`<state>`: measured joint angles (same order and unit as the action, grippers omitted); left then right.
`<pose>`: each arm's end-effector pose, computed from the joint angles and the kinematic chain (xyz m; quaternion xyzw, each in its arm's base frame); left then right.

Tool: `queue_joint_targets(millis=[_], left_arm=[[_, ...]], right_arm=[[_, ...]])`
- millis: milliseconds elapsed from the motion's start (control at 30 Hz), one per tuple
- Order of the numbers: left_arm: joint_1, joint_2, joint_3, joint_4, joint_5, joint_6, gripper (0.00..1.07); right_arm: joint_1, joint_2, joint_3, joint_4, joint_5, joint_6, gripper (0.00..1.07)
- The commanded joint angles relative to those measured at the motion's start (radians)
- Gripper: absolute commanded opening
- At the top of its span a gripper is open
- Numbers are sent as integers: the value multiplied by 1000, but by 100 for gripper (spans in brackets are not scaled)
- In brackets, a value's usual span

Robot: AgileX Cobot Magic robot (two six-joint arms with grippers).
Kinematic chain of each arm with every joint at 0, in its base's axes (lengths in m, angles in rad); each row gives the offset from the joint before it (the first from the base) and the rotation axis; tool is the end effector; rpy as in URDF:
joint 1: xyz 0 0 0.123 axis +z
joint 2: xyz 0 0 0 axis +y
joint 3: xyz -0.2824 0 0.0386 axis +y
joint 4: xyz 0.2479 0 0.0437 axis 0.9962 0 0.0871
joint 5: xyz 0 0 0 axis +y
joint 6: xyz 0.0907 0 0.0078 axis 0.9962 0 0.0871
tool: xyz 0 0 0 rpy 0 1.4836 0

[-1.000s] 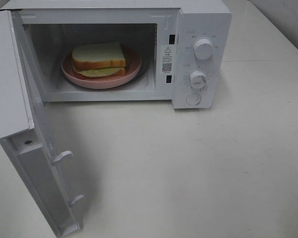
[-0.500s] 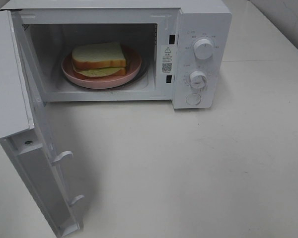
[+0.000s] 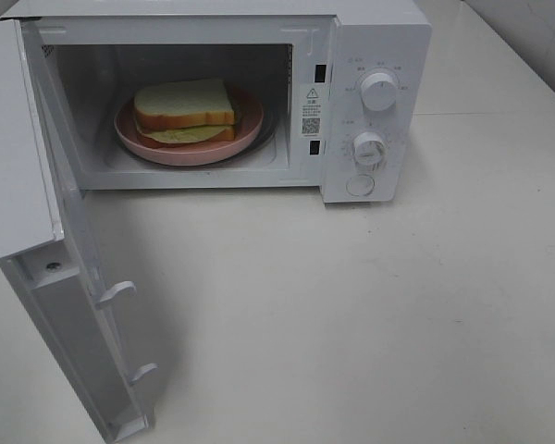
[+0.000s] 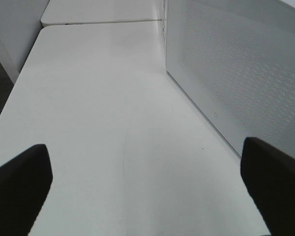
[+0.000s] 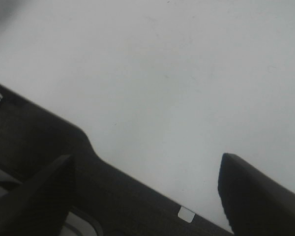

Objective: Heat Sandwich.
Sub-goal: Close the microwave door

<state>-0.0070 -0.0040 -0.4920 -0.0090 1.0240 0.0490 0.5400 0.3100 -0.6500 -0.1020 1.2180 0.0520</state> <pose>-0.0031 -0.0007 0.2779 0.0237 0.8442 0.0067 0.5354 0.0265 0.0058 0.3054 -0.2213 0.8968 0.0620 0.3780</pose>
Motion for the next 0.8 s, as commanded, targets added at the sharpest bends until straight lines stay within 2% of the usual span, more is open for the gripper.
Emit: queue_joint_targets(millis=[33,333,400,600,800], left_arm=[[-2,-28,1,3,3,-2,106],[-2,-28,1,3,3,-2,106],[-2,-28,1,3,3,-2,106],[-2,-28,1,3,3,-2,106],[-2,-28,1,3,3,-2,106]], right_arm=[[-81,-59,2,-10,23,-7,76],[-318,-189,70,11,-79,-5,76],[-334,-199,81,21,-87,-5,76],[-468,-268,145,59,-184,-6,76],[-548,-335,147,59,-183,-9,76]])
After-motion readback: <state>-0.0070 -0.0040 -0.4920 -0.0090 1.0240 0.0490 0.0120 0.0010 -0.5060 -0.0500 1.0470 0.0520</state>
